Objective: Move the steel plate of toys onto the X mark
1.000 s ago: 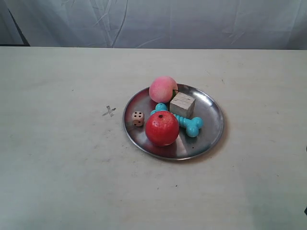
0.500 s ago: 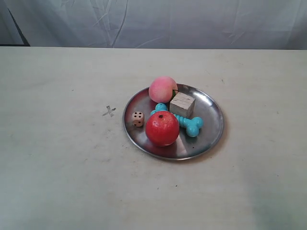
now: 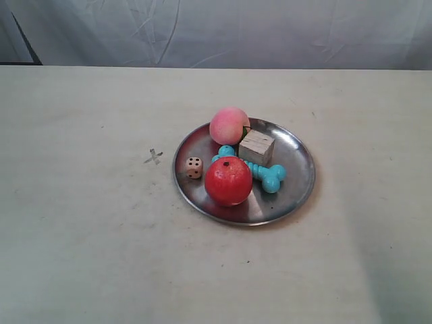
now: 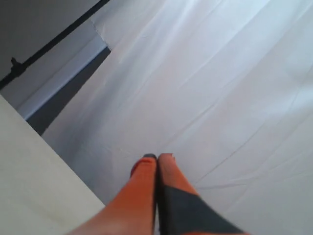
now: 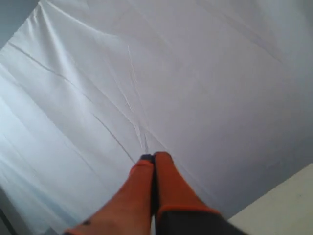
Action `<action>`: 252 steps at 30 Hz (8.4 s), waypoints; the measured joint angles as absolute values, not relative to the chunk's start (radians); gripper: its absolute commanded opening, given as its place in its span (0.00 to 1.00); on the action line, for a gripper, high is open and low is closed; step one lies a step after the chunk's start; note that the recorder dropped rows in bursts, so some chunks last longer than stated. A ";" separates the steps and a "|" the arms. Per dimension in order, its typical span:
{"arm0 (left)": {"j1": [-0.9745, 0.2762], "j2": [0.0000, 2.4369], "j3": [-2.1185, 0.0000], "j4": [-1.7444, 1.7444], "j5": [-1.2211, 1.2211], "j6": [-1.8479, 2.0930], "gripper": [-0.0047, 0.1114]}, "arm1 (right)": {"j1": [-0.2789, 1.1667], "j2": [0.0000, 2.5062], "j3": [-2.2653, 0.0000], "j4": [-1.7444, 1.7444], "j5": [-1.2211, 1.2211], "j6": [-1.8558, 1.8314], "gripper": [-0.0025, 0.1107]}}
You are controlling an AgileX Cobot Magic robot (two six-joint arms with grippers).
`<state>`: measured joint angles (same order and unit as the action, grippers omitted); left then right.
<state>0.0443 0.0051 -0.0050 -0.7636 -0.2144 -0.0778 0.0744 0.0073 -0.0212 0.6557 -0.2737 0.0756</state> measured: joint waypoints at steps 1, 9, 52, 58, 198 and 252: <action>0.044 0.005 -0.005 -0.768 -0.204 -0.095 0.04 | 0.074 0.007 -0.021 0.691 -0.274 0.080 0.01; 0.044 0.527 -0.561 -0.433 0.012 -0.115 0.04 | 0.074 0.566 -0.518 1.070 -0.254 -0.608 0.01; -0.068 1.925 -1.598 -0.727 0.908 0.467 0.04 | 0.125 1.711 -0.876 1.659 0.687 -1.434 0.01; -0.070 1.925 -1.598 -0.703 0.913 0.469 0.04 | 0.137 1.707 -0.987 1.045 1.170 -1.013 0.01; -0.330 2.367 -1.862 -0.418 1.173 0.328 0.04 | 0.012 2.164 -1.201 1.034 0.836 -0.493 0.01; -0.237 2.298 -1.877 -0.008 1.196 0.208 0.04 | 0.247 2.444 -1.853 0.747 1.054 -0.096 0.01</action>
